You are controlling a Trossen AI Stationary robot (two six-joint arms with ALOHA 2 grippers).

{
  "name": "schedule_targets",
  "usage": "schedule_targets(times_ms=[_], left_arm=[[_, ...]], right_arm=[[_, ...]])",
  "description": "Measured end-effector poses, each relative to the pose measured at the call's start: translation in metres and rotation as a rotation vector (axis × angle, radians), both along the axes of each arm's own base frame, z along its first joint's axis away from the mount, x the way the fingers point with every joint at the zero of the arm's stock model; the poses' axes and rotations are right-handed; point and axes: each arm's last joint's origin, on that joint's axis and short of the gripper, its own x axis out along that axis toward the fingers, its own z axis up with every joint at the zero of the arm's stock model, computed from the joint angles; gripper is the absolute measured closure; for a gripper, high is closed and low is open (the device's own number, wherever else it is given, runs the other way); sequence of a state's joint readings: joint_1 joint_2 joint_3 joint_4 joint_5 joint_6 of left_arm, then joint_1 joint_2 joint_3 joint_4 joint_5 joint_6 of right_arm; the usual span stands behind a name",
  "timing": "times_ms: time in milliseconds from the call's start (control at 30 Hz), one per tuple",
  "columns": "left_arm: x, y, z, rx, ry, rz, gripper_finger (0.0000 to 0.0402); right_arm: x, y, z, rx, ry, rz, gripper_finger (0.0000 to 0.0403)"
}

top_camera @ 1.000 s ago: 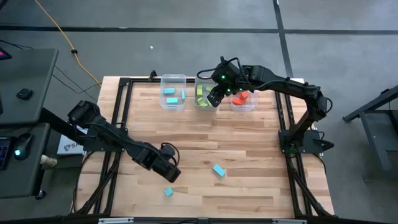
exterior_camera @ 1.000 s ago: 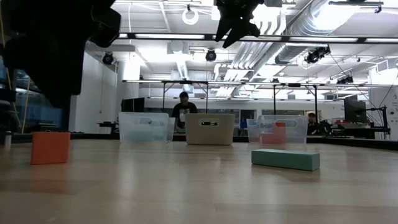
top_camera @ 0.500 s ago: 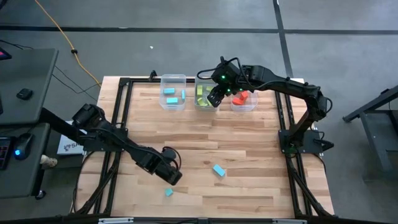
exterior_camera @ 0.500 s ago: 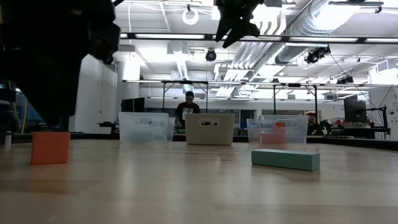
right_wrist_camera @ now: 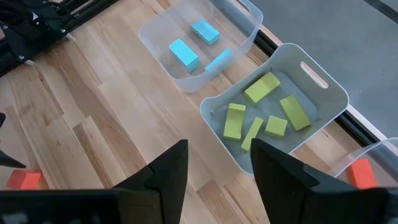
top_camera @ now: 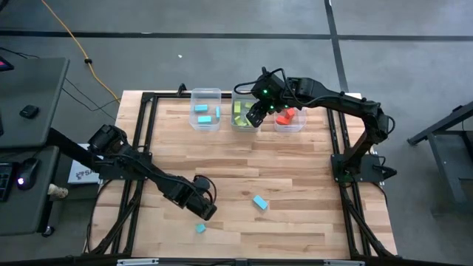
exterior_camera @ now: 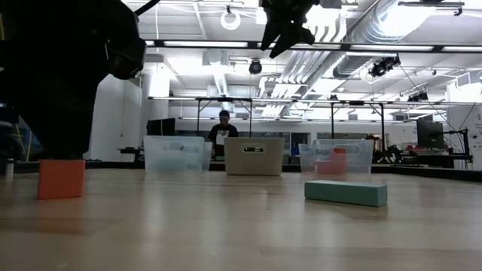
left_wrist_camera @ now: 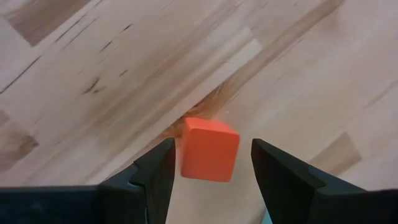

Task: Sort & place blocks by color
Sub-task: Put the orange block into the right transparent bin

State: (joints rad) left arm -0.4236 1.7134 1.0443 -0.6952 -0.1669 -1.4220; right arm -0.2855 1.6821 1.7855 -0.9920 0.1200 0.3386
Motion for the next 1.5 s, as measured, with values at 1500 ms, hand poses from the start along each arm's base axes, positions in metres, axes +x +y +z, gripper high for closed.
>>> schedule_targets(times_ms=[1500], left_arm=[[0.002, -0.002, -0.015, 0.005, 0.056, -0.034, 0.0279]], right_arm=[[0.0, 0.001, 0.0, 0.014, -0.006, 0.011, 0.0238]])
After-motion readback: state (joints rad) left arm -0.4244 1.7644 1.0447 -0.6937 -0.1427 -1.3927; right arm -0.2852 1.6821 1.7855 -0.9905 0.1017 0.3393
